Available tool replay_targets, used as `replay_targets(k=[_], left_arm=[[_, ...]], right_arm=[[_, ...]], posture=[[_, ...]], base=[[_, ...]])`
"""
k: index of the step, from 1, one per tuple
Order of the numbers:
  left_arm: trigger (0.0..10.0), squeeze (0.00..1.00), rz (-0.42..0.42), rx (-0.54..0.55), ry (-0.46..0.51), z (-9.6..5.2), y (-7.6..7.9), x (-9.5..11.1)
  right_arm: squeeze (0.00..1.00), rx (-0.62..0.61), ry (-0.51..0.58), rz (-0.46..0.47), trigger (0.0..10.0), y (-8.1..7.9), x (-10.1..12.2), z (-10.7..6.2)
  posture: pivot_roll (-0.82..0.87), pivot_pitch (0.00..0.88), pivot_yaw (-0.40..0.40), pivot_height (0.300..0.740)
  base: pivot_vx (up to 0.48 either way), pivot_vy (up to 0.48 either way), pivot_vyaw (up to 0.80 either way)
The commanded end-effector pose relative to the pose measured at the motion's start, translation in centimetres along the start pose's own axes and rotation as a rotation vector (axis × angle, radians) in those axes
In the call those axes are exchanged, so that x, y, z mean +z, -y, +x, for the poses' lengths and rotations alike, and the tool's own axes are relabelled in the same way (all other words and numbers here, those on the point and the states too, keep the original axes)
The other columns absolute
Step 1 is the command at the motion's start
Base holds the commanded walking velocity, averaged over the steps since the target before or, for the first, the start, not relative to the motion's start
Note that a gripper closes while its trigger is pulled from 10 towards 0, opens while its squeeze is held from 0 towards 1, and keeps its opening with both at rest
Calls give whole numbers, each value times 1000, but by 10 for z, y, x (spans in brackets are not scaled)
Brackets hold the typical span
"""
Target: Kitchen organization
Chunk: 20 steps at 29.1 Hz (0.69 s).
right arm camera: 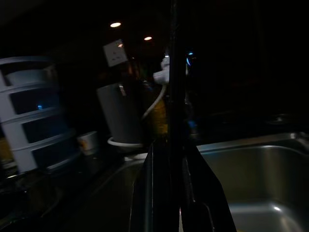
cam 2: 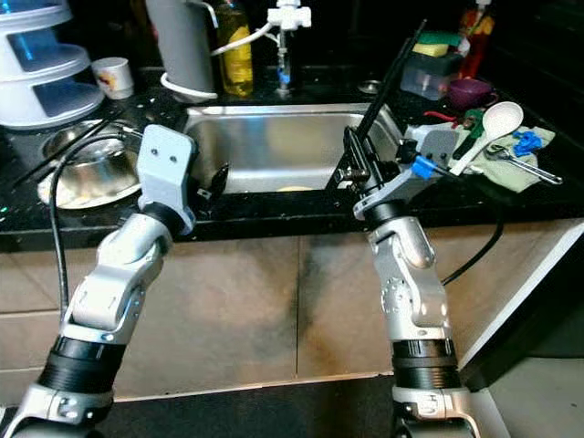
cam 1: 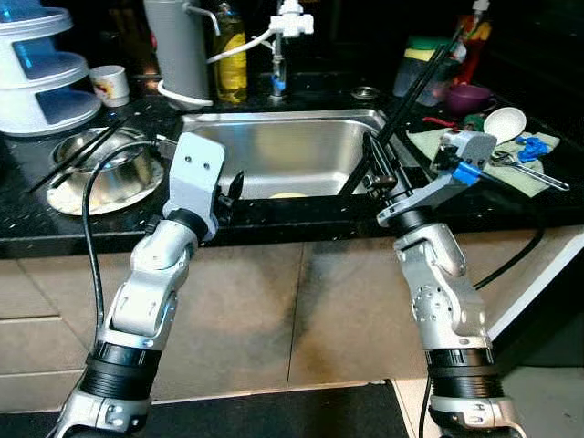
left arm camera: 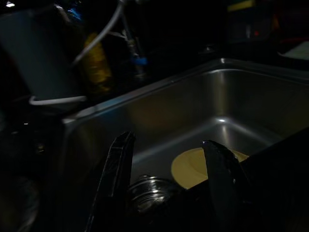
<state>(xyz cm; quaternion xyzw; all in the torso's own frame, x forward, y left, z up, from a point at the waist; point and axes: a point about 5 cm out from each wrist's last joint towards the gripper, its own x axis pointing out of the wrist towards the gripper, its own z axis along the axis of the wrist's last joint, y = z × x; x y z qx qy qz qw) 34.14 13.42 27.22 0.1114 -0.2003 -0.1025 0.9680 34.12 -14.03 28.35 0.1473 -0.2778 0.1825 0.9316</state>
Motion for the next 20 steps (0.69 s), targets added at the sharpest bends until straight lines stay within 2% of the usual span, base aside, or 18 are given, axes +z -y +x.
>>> replay_targets(k=[1, 20], left_arm=[[10000, 0, -6, -12, -18, -3, 2, -4], [10000, 0, -7, -32, -19, -3, 5, -3]], right_arm=[[0, -5, 14, -3, 10000, 0, 1, 0], [0, -4, 25, -8, 10000, 0, 1, 0]], posture=[[-47, 115, -20, 740], [-49, 109, -15, 740]], base=[[304, 0, 0], [306, 0, 0]])
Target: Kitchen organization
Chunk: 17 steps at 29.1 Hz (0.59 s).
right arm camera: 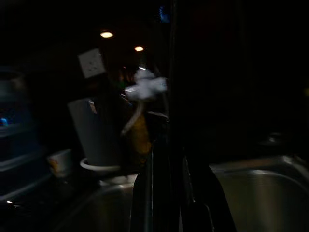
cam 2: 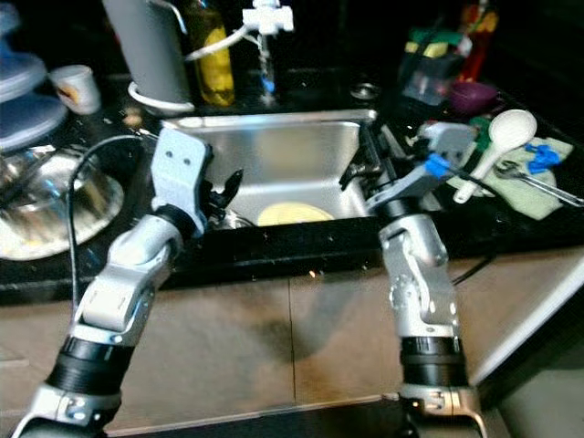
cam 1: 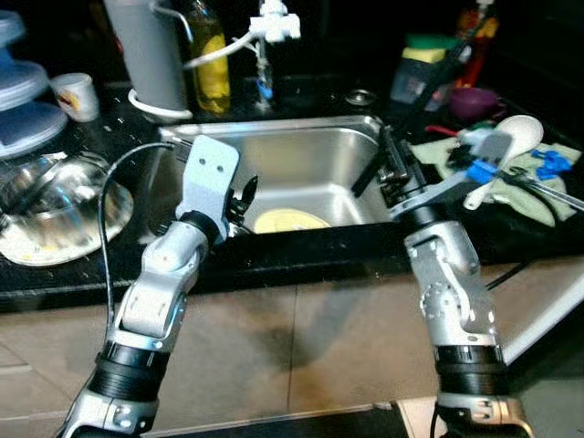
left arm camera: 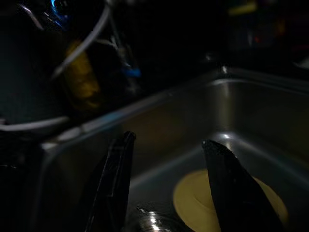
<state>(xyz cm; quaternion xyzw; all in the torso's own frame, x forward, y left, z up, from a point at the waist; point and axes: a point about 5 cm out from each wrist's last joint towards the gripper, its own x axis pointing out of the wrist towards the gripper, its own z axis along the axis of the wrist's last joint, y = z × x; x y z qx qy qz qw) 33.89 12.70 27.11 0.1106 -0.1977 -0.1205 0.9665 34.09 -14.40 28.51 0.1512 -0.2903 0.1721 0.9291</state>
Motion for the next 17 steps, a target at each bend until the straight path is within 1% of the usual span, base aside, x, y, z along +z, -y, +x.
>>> replay_targets(k=[1, 9, 12, 13, 17], left_arm=[[10000, 0, 1, 3, -20, -2, -2, -4], [10000, 0, 0, 2, -33, -3, -2, -5], [10000, 0, 6, 5, -53, -4, -2, -7], [10000, 0, 16, -2, -70, -4, -2, -9], [10000, 0, 32, -21, -80, -4, -1, -10]], right_arm=[[0, 12, -3, -6, 10000, -3, -1, 0], [0, 11, -3, -11, 10000, -1, -1, 0], [0, 15, -4, -20, 10000, 0, 0, 1], [0, 24, -6, -34, 10000, 0, 0, 2], [0, 52, -19, -71, 10000, -1, -1, 5]], posture=[[-49, 109, -15, 740], [-49, 113, -17, 740], [-49, 113, -17, 740], [-49, 115, -17, 740], [-49, 122, -17, 740]], base=[[289, 0, 0], [277, 0, 0], [0, 0, 0], [0, 0, 0], [0, 0, 0]])
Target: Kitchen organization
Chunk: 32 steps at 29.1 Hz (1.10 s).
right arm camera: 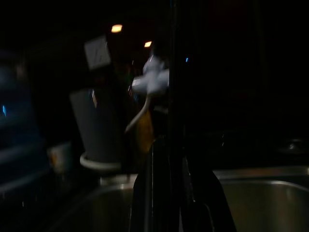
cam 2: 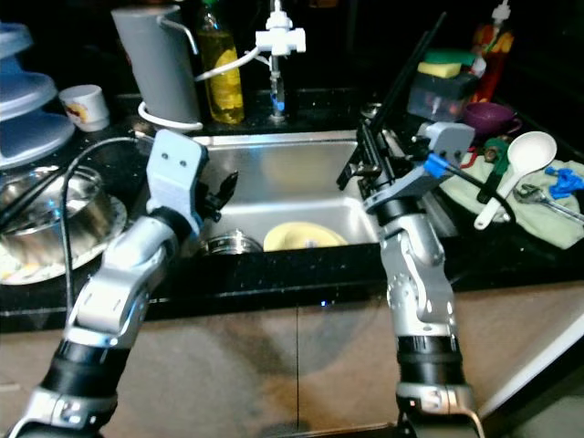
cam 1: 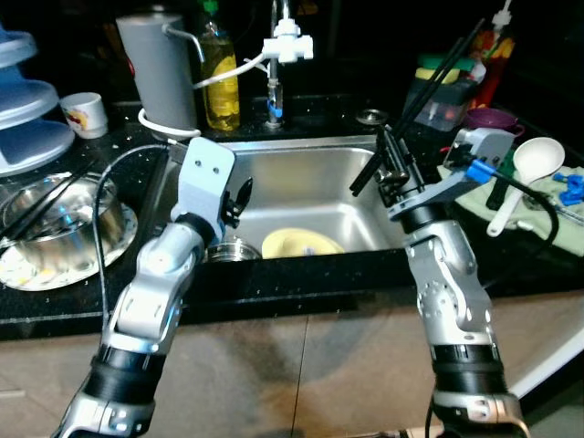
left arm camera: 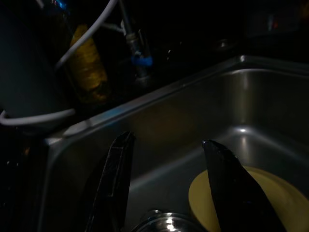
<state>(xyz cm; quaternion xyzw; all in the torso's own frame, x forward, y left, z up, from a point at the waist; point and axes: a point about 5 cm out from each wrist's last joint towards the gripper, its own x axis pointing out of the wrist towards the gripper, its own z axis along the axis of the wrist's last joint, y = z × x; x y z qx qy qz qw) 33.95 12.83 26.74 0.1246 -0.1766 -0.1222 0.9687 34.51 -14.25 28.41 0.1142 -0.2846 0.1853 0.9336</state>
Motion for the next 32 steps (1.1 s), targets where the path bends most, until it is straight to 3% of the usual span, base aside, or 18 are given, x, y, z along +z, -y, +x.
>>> replay_targets(k=[1, 5, 6, 7, 11, 16, 23, 32], left_arm=[[10000, 0, 28, -28, -43, -3, 1, -8], [10000, 0, 70, -111, -58, -3, 6, -10], [10000, 0, 89, -162, -68, -3, 9, -10], [10000, 0, 89, -162, -68, -3, 9, -10], [10000, 0, 136, -213, -101, -7, 5, -11], [10000, 0, 156, -300, -137, -13, 2, -13], [10000, 0, 146, -371, -178, -19, -3, -11], [10000, 0, 168, -385, -203, -20, -11, -10]], right_arm=[[0, 36, -3, -42, 10000, -1, 1, 5], [0, 124, -71, -140, 10000, 1, -7, 16], [0, 194, -186, -239, 10000, 3, -19, 23], [0, 194, -186, -239, 10000, 3, -19, 23], [0, 397, -398, -437, 10000, 0, -44, 34], [0, 525, -522, -557, 10000, -6, -63, 35], [0, 565, -642, -670, 10000, -5, -75, 36], [0, 581, -737, -808, 10000, 5, -72, 42]], posture=[[-49, 122, -17, 740], [-46, 133, -19, 740], [-40, 147, -20, 740], [-40, 147, -20, 740], [-29, 172, -14, 740], [-7, 201, -16, 740], [40, 242, -18, 740], [50, 247, -17, 740]], base=[[0, 0, 0], [0, 0, 0], [0, 0, 0], [0, 0, 0], [0, 0, 0], [0, 0, 0], [0, 0, 0], [0, 0, 0]])
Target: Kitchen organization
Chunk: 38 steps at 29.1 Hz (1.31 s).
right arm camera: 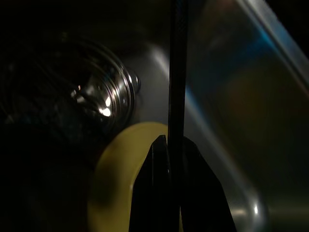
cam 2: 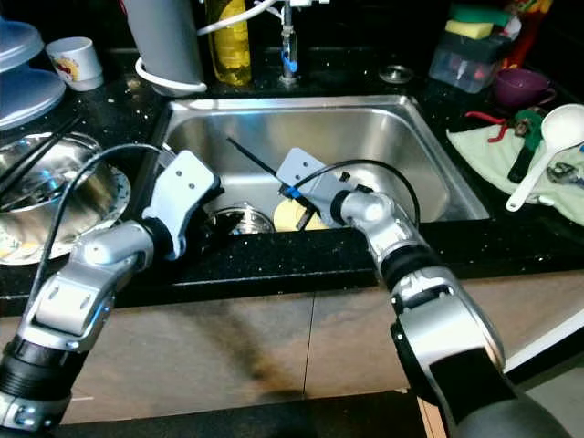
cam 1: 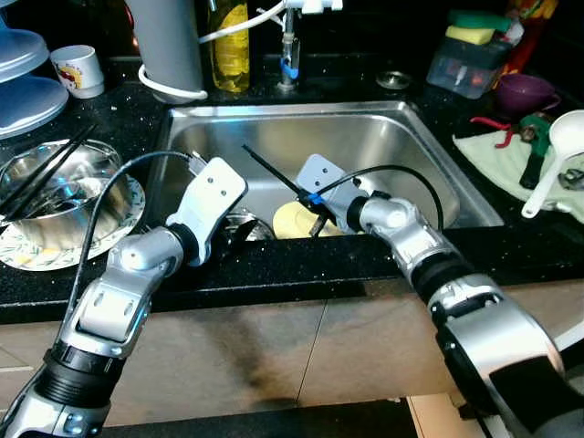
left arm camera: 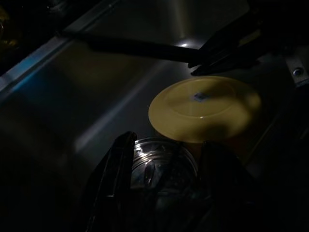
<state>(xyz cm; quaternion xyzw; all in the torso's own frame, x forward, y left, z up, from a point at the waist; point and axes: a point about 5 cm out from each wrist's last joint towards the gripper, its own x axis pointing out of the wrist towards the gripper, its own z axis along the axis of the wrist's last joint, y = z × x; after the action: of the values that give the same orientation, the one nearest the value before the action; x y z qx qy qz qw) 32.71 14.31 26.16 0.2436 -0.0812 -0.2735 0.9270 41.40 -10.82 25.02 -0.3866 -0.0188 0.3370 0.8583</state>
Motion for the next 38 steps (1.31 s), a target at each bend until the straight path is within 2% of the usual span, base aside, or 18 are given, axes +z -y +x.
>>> replay_targets(k=[1, 7, 8, 9, 10, 11, 12, 13, 14, 15, 16, 19, 23, 24, 30, 33, 34, 38], left_arm=[[10000, 0, -1, -19, -42, -3, 0, -7], [10000, 0, 5, -24, -49, -3, -1, -7], [10000, 0, 6, -24, -49, -3, -1, -7], [10000, 0, 6, -24, -49, -3, -1, -7], [10000, 0, 7, -26, -48, -2, -2, -6], [10000, 0, 7, -26, -48, -2, -2, -6], [10000, 0, 6, -26, -44, 0, -2, -6], [10000, 0, 6, -26, -44, 0, -2, -6], [10000, 0, 7, -21, -38, 0, -2, -5], [10000, 0, 5, -14, -30, 1, -3, -4], [10000, 0, 5, -14, -30, 1, -3, -4], [10000, 0, -22, 30, 1, 4, -4, -1], [10000, 0, -101, 49, 37, 3, -1, 1], [10000, 0, -101, 49, 37, 3, -1, 1], [10000, 0, -275, 109, 84, -1, 9, 2], [10000, 0, -315, 128, 103, -2, 13, 3], [10000, 0, -344, 167, 122, -2, 15, 3], [10000, 0, -393, 241, 128, -1, 16, 0]], right_arm=[[0, 15, -28, -29, 10000, 2, -3, -2], [0, 27, -40, -30, 10000, 3, -4, -3], [102, 32, -44, -26, 10000, 4, -5, -3], [102, 32, -44, -26, 10000, 4, -5, -3], [722, 32, -49, -28, 10000, 5, -5, -4], [722, 32, -49, -28, 10000, 5, -5, -4], [835, 12, -51, -43, 10000, 8, -4, -5], [835, 12, -51, -43, 10000, 8, -4, -5], [51, 3, -45, -42, 10000, 10, -3, -5], [0, -11, -35, -38, 10000, 13, -1, -6], [0, -11, -35, -38, 10000, 13, -1, -6], [0, -75, 122, 202, 10000, 28, 11, -12], [0, -99, 291, 377, 10000, 37, 17, -19], [0, -99, 291, 377, 10000, 37, 17, -19], [0, -200, 675, 718, 10000, 52, 30, -35], [0, -250, 773, 817, 10000, 39, 32, -37], [0, -290, 841, 913, 10000, 18, 34, -42], [0, -341, 843, 1016, 10000, -26, 33, -46]], posture=[[49, 246, -17, 740], [49, 242, -16, 740], [46, 233, -12, 740], [46, 233, -12, 740], [46, 233, -12, 740], [46, 233, -12, 740], [36, 217, -4, 740], [36, 217, -4, 740], [36, 217, -4, 740], [33, 209, -2, 740], [33, 209, -2, 740], [23, 184, -4, 740], [11, 155, -10, 740], [11, 155, -10, 740], [4, 134, -18, 740], [-1, 127, -19, 740], [-1, 127, -19, 740], [-22, 121, -13, 740]], base=[[0, 0, 0], [0, 0, 0], [0, 0, 0], [0, 0, 0], [0, 0, 0], [0, 0, 0], [0, 0, 0], [0, 0, 0], [0, 0, 0], [0, 0, 0], [0, 0, 0], [0, 0, 0], [0, 0, 0], [0, 0, 0], [0, 0, 0], [0, 0, 0], [0, 0, 0], [0, 0, 0]])
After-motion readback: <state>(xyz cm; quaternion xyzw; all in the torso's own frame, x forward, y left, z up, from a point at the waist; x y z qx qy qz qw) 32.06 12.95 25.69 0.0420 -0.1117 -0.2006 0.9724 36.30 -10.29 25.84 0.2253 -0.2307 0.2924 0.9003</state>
